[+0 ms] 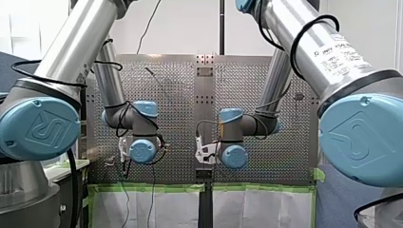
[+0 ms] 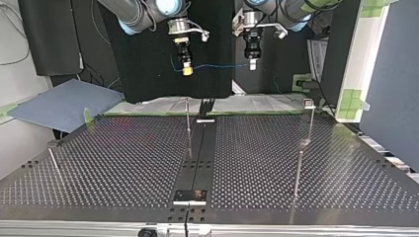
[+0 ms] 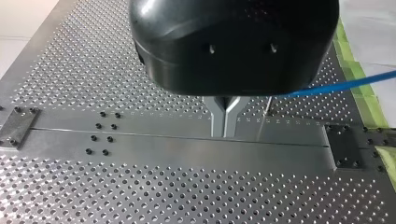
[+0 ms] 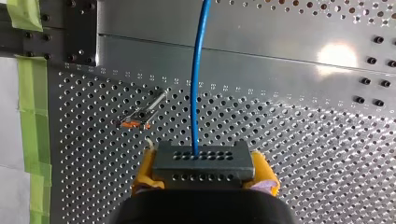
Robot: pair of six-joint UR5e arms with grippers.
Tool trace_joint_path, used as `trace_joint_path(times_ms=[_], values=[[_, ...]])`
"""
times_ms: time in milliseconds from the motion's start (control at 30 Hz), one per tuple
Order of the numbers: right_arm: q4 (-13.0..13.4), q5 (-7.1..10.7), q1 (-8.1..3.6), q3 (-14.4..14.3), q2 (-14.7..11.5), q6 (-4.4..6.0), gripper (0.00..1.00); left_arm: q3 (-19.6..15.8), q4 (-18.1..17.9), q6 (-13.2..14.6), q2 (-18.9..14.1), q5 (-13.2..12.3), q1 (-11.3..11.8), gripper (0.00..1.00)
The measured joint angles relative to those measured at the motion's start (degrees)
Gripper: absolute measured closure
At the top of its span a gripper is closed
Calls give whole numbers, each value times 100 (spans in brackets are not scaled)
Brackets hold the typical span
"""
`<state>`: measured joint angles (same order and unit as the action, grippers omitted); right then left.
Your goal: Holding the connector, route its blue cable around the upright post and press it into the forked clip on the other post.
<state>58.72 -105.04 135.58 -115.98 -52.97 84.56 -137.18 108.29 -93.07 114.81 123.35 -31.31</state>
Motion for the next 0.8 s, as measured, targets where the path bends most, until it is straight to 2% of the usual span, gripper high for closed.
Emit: trace_joint_path(times_ms=[167, 267, 400, 633, 733, 800], values=[[-1, -1, -1, 1, 1, 1, 100, 0, 4, 4, 4, -3, 3, 100], [-53, -53, -35, 51, 41, 45, 100, 26, 69, 59, -13, -16, 30, 100], [-205, -204, -26, 204, -26, 185, 100, 182, 245, 20, -167, -64, 83, 100], [-523, -523, -39, 524, -323, 498, 100, 455, 550, 10, -465, -164, 210, 100], [-662, -658, -51, 663, -462, 585, 100, 513, 704, 27, -617, -131, 285, 100], [-747, -699, -59, 745, -545, 604, 100, 567, 813, 23, -730, -121, 341, 100]])
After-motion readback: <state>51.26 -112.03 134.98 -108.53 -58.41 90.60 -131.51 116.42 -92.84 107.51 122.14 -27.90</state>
